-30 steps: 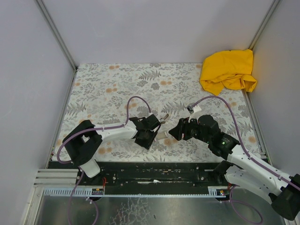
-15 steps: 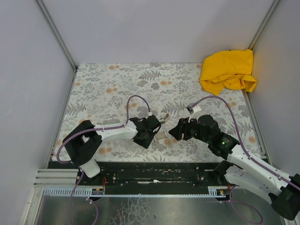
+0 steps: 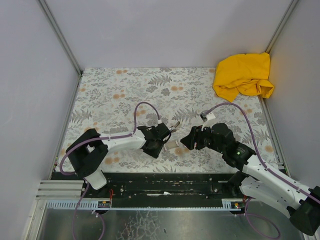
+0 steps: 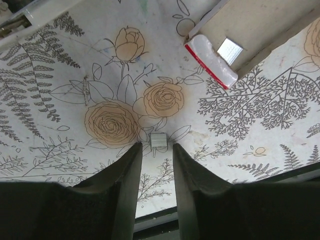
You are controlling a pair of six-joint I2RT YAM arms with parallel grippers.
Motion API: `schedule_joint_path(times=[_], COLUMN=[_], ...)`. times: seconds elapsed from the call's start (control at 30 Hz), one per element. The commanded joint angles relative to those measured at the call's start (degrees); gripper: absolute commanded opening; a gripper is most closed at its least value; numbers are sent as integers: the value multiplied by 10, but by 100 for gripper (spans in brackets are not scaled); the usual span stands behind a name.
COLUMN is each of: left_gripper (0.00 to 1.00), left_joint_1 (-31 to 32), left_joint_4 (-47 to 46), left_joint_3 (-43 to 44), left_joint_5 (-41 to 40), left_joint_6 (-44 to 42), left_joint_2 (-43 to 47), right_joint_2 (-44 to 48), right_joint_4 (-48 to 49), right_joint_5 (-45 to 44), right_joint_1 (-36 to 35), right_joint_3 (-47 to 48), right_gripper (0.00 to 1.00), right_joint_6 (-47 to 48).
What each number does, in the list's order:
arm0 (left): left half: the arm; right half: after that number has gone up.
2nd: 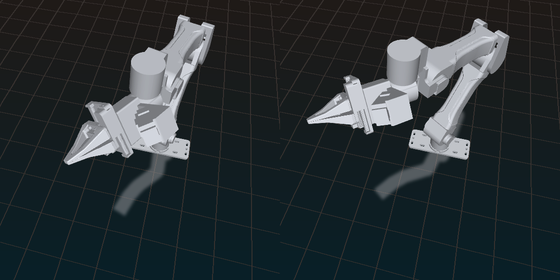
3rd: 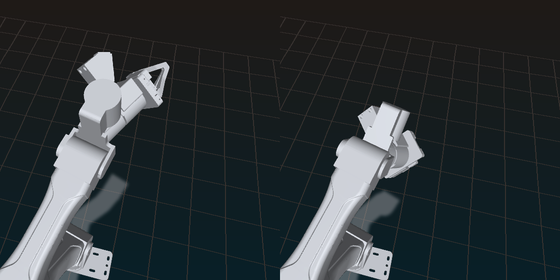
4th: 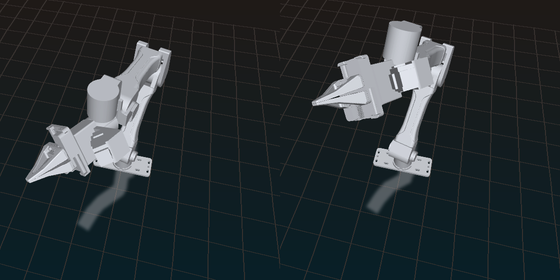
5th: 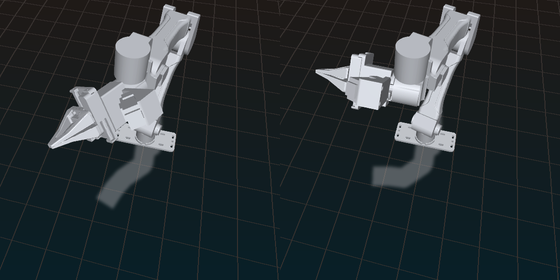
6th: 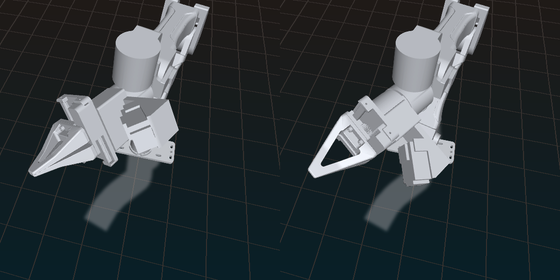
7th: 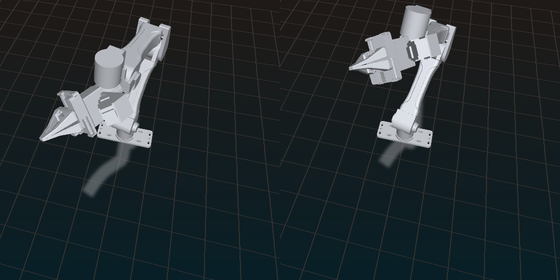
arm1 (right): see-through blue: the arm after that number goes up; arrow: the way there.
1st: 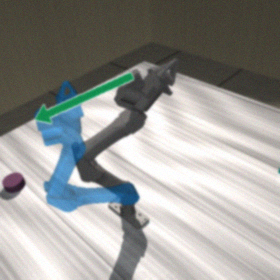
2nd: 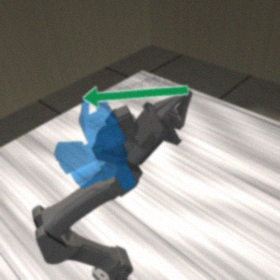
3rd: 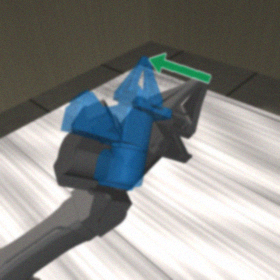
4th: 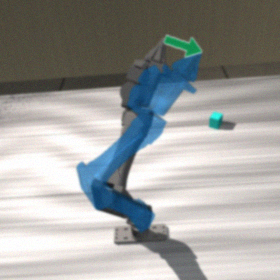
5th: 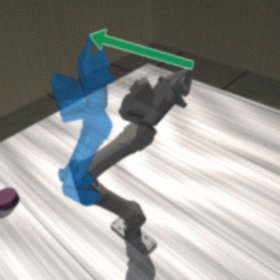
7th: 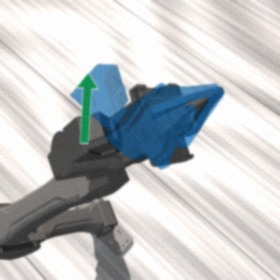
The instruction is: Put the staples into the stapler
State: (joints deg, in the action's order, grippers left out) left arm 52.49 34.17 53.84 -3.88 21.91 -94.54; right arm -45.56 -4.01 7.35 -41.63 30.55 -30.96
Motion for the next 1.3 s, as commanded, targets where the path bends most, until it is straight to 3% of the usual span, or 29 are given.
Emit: schedule_joint_path(times=[0.0, 0.3, 0.5, 0.7, 0.9, 1.0, 1.13, 1.27], left_gripper=[28, 14, 13, 13, 13, 13, 13, 13], left_joint_1=[4, 4, 3, -22, -57, -63, -63, -63], left_joint_4=[-22, -71, -125, -238, -367, -417, -469, -523], left_joint_3=[-13, -49, -78, -124, -176, -187, -190, -191], left_joint_5=[3, 18, 50, 185, 330, 377, 412, 433], left_joint_6=[10, 32, 57, 92, 150, 176, 206, 234], left_joint_2=[-2, 37, 110, 230, 345, 390, 424, 433], right_joint_2=[12, 13, 22, 8, -10, -15, -16, -16], right_joint_4=[23, 32, 54, 111, 303, 363, 368, 404], right_joint_5=[-15, -9, 18, 156, 335, 372, 395, 399], right_joint_1=[1, 1, 7, 65, 120, 120, 121, 118], right_joint_3=[0, -2, -7, -13, -62, -60, -40, -41], right_gripper=[60, 60, 69, 72, 74, 77, 77, 72], right_joint_6=[-5, -8, -6, -38, -167, -207, -223, -254])
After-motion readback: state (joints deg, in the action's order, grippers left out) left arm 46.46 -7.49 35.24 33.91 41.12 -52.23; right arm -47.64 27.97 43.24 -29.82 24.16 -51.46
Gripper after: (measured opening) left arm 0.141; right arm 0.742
